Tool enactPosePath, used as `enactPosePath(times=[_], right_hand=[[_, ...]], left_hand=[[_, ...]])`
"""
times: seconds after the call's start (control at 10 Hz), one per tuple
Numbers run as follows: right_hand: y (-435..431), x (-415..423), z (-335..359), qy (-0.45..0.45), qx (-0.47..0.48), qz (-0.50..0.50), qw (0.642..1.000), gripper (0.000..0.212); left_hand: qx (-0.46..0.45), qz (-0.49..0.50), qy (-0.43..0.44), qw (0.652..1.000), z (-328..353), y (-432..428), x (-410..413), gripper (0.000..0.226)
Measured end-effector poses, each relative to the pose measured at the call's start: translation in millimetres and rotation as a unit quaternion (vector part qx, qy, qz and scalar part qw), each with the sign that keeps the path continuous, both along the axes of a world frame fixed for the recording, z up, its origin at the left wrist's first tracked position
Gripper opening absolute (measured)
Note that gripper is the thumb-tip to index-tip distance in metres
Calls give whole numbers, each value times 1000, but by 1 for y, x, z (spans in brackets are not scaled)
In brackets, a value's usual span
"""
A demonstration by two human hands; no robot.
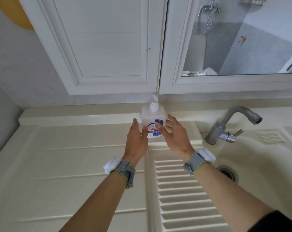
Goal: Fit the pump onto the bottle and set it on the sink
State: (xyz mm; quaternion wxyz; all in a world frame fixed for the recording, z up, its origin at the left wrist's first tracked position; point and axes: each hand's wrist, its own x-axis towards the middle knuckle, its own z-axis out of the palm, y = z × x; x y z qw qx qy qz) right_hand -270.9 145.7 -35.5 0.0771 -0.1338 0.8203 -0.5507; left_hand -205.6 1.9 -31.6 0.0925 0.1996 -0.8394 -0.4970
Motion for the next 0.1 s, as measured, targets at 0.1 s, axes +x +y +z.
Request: enactPosePath(times=[0.1], right_hand=[[6,13,9,-11,-5,-17,1000,79]], left_hand=[[24,10,6,1000,9,2,10,65]])
